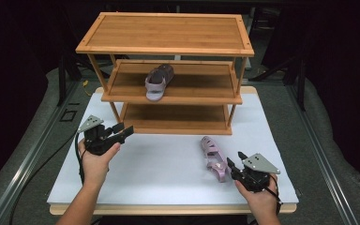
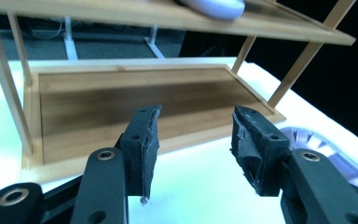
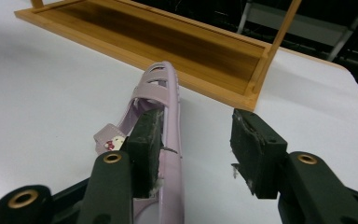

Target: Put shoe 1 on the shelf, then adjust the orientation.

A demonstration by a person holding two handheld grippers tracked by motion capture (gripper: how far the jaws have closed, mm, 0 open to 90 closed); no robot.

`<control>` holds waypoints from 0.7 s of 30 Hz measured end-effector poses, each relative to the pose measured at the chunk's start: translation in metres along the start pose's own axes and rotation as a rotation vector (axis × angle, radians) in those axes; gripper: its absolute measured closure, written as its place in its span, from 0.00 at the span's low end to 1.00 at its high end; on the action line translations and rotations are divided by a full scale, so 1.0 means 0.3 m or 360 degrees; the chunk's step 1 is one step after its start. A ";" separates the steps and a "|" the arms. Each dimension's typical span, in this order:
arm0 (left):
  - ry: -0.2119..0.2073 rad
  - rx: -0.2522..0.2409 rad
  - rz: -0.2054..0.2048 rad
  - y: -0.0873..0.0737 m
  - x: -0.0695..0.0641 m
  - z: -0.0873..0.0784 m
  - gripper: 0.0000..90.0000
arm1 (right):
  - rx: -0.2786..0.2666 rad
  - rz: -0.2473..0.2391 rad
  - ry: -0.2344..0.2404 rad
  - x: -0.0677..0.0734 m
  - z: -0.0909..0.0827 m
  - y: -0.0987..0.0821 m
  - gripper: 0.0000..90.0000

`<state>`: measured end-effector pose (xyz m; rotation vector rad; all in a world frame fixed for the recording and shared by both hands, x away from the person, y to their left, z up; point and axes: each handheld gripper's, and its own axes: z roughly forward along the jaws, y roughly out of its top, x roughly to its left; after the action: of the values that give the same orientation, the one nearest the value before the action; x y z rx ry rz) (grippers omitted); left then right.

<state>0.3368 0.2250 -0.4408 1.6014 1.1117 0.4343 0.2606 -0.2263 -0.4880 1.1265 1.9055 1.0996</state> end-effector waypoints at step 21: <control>-0.0007 0.0049 -0.0011 -0.050 0.015 -0.004 0.55 | 0.0188 -0.0046 0.0264 0.074 0.042 -0.014 0.68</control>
<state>0.3316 0.2291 -0.4552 1.6241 1.1252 0.4102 0.2606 -0.2032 -0.4999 1.0964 2.1333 1.1066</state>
